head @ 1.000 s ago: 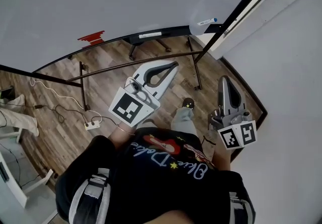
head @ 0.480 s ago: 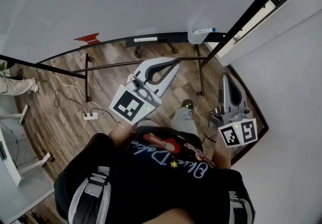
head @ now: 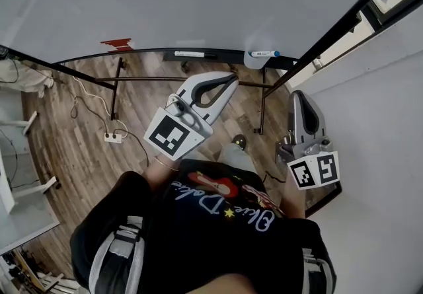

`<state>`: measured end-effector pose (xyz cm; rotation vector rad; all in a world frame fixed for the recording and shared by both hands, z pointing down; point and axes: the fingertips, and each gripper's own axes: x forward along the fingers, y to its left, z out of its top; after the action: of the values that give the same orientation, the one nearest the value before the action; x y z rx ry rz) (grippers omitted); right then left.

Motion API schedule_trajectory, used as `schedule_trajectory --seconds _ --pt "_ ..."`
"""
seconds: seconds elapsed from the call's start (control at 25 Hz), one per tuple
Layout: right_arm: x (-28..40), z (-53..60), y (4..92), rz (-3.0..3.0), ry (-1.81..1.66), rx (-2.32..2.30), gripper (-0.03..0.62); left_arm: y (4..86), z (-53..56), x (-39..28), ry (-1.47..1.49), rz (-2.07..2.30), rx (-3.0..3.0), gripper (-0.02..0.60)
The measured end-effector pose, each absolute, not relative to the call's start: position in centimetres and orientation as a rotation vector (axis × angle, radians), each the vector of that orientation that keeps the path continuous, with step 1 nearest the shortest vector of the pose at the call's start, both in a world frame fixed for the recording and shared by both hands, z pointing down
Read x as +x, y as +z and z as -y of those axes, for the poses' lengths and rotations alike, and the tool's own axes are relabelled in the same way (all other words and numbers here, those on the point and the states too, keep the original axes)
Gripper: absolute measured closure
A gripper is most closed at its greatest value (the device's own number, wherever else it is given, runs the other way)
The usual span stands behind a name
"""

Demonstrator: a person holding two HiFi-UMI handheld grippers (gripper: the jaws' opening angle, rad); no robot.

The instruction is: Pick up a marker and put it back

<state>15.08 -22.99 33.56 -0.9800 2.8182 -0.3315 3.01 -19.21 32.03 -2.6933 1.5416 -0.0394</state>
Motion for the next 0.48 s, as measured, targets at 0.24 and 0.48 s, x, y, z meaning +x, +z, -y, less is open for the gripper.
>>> schedule_trajectory --seconds 0.24,0.48 --pt "15.0 24.5 33.9 -2.875 -0.329 -0.871 0.592 32.1 19.7 3.8 -0.041 -1.638 -2.629 0.577" --pt "14.6 25.3 34.7 -2.916 -0.314 -0.793 0.591 32.3 19.0 3.8 -0.044 -1.727 -2.567 0.578"
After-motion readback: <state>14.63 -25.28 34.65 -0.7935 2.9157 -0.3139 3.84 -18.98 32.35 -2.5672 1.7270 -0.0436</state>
